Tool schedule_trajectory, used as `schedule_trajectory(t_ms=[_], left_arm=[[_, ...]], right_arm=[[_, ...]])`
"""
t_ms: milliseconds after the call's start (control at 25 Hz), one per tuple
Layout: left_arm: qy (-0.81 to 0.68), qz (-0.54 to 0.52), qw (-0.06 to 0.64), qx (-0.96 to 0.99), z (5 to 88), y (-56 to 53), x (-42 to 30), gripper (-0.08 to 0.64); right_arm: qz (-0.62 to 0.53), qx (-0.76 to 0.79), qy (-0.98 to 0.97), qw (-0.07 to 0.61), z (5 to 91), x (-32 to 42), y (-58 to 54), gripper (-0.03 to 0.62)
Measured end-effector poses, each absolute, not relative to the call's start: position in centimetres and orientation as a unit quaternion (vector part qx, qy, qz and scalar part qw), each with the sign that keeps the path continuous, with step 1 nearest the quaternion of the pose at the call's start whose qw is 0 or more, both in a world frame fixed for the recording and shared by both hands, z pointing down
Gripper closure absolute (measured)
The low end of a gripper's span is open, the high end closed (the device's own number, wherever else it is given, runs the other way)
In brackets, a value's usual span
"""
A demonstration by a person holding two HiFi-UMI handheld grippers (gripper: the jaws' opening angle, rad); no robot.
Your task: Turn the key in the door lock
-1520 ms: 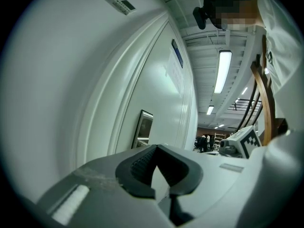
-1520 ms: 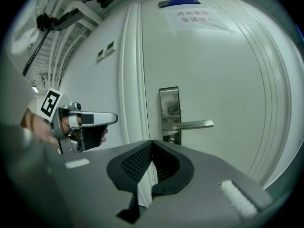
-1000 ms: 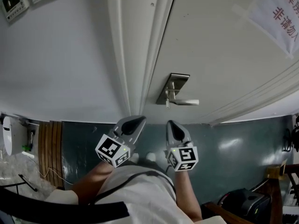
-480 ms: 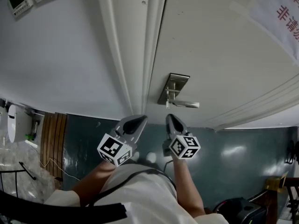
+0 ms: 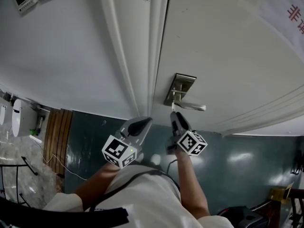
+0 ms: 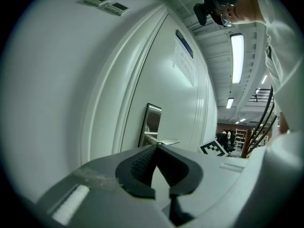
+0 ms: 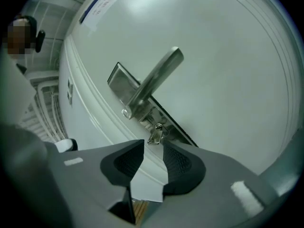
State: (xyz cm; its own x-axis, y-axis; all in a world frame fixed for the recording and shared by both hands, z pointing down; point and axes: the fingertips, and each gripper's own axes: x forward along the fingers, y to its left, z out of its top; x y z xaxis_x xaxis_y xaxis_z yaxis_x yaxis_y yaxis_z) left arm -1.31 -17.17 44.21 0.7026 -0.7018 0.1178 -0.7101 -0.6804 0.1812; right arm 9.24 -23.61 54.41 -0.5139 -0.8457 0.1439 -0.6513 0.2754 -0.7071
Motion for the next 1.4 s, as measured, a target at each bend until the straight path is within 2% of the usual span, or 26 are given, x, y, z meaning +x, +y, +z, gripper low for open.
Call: schedule_trajectory(t_ms=[640,760,840,1000,1400], left_arm=[[-0.401,0.031,0.102,0.91,44.3,-17.1,-2.2,0.555],[-0.402,0.033,0.102,0.909,44.4,-17.0,-2.4,0.555],[-0.403,0.033,0.103,0.909,44.5,-17.0,-2.6,0.555],[-0.402,0.032,0.102,0.909,44.4,-17.0,-2.7,0.555],[-0.394,0.031,0.097,0.913,44.2,-17.0,-2.8,0.555]], right_arm=[[-0.486,-0.362,0.739,0.295,53.7,7.9,-26.4,0.453],[-0.49,-0.366,0.731,0.304,54.0,8.3,-26.6,0.542],[-0.477,-0.365,0.741,0.3,53.7,8.1,-26.7,0.541],[-0.462,-0.444,0.735,0.222,54.9,8.8,-26.1,0.546],[-0.28,-0.537,0.795,0.018,54.5,8.0,-26.4,0.54]])
